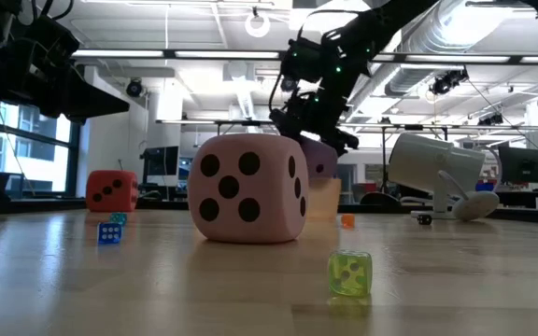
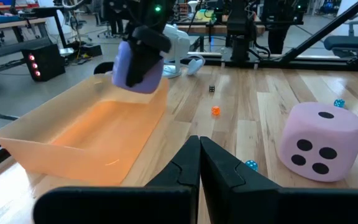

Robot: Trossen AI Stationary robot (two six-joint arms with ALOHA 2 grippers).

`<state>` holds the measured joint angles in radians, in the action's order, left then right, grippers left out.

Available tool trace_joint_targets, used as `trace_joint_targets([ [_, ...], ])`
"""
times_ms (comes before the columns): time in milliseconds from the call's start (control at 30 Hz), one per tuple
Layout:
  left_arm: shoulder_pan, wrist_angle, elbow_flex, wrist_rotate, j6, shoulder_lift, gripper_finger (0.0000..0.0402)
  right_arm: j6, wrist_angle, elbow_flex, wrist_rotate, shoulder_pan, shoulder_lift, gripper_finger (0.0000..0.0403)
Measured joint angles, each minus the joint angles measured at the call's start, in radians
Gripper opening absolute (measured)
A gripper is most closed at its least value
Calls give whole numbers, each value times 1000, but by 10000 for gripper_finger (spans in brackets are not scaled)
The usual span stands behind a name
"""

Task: Pick & Place Dice
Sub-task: Put the large purple die into the orange bin

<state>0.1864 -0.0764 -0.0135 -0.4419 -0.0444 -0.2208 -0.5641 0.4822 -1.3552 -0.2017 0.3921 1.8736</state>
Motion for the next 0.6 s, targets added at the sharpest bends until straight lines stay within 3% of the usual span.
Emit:
trace_joint_targets([
  [133, 0, 0, 0, 0, 0, 0, 1, 70, 27, 0, 32, -16, 0, 352],
  [600, 0, 0, 0, 0, 0, 0, 1, 342, 121, 0, -6, -30, -1, 352],
])
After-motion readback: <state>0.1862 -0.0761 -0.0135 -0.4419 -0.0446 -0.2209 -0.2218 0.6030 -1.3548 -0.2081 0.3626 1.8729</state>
